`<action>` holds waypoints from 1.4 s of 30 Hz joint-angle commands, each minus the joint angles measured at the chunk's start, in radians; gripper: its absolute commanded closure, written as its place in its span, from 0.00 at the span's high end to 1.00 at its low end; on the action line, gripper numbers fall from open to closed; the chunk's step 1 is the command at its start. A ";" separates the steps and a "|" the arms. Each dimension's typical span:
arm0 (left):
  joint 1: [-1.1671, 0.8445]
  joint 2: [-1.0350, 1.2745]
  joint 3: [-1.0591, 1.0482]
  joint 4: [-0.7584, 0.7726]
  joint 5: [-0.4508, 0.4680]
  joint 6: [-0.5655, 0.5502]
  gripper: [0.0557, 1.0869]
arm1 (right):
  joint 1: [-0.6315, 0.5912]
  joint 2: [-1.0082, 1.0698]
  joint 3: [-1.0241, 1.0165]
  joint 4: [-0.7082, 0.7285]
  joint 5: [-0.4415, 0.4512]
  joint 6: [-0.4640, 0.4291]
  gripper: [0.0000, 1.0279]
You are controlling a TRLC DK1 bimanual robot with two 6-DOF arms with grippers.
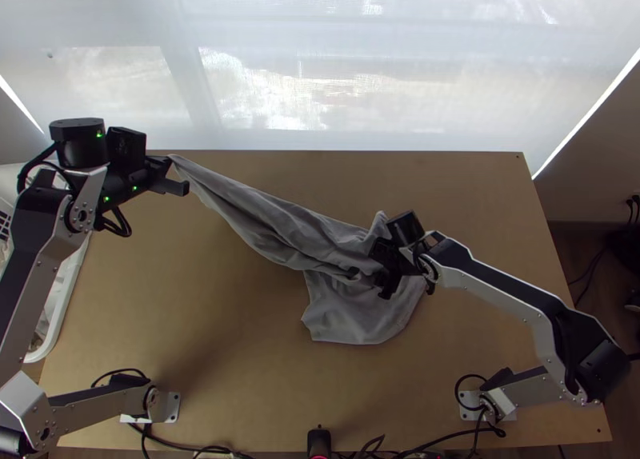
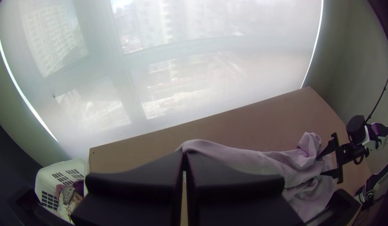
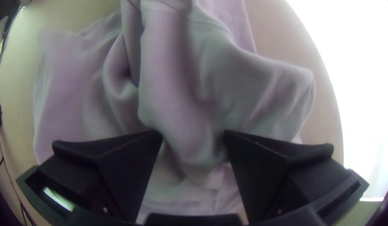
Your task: Fold the t-shirt
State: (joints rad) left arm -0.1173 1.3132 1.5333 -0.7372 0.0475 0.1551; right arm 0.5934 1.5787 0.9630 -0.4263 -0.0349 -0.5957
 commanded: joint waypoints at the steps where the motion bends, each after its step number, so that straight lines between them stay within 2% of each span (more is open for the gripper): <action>1: 0.002 -0.006 -0.002 -0.002 0.000 0.003 0.03 | 0.020 0.010 0.045 0.017 0.001 0.025 0.35; 2: 0.002 -0.006 -0.002 -0.002 0.000 0.003 0.03 | 0.020 0.010 0.051 0.017 0.001 0.028 0.25; 5: 0.002 -0.009 -0.002 -0.005 0.000 0.003 0.03 | 0.013 0.001 0.063 0.017 0.003 0.036 0.03; 13: 0.002 -0.020 0.007 -0.005 0.002 0.003 0.03 | -0.030 -0.109 0.072 0.008 0.003 0.071 0.03; 21: 0.010 -0.060 0.064 -0.014 0.000 0.004 0.03 | -0.150 -0.252 0.192 -0.155 0.003 0.082 0.03; 26: 0.022 -0.069 0.174 -0.044 0.000 0.023 0.03 | -0.244 -0.312 0.379 -0.275 0.004 0.034 0.03; 33: 0.036 -0.078 0.367 -0.087 -0.003 0.063 0.03 | -0.360 -0.316 0.707 -0.402 0.006 0.014 0.03; 42: 0.019 -0.249 0.447 -0.080 -0.012 0.175 0.03 | -0.357 -0.477 0.862 -0.417 0.066 -0.039 0.03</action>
State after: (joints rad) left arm -0.0925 1.1664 1.9003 -0.8146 0.0414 0.2722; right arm 0.2470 1.2110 1.7027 -0.8242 -0.0143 -0.5957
